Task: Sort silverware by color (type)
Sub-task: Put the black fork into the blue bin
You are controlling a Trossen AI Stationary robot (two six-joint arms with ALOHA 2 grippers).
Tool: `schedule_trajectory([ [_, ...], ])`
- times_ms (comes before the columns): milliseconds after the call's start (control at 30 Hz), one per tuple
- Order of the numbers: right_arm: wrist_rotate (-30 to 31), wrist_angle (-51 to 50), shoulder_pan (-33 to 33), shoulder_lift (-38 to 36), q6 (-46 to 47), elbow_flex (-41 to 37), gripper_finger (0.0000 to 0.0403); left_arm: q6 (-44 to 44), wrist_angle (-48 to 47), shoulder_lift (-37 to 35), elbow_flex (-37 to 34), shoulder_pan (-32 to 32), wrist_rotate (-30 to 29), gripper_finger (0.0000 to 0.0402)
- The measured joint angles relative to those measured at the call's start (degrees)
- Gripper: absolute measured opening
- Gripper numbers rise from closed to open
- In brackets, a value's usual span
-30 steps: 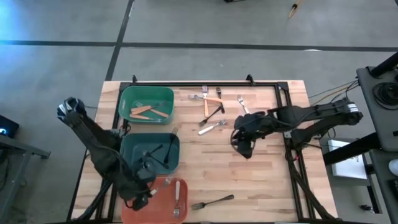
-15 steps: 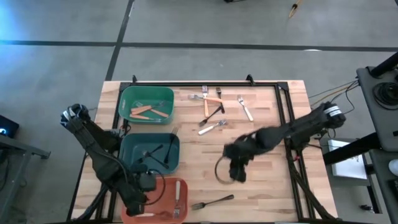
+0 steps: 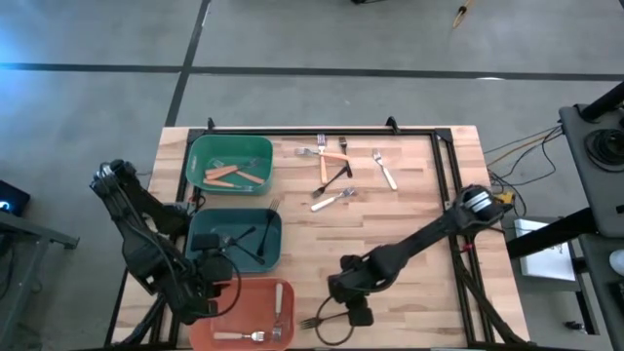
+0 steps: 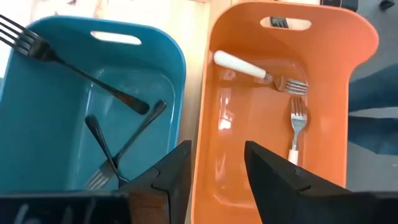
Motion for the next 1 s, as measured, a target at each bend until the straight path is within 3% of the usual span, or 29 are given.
schedule_trajectory([
  [367,0.96,1.07,0.36,7.86,-5.17,4.52,0.0119,-0.17,0.65,0.68,-0.09,-1.42,-0.31,0.0131],
  [533,-1.88,1.21,0.98,11.49,-7.56,7.22,0.0121,-0.63,0.75,0.68,-0.07,-1.75,0.08,0.0131],
  [1000,-0.19,1.25,2.93,14.14,-12.81,8.76,0.0125,-0.35,0.87,0.66,-0.07,-2.12,1.2,0.0131],
])
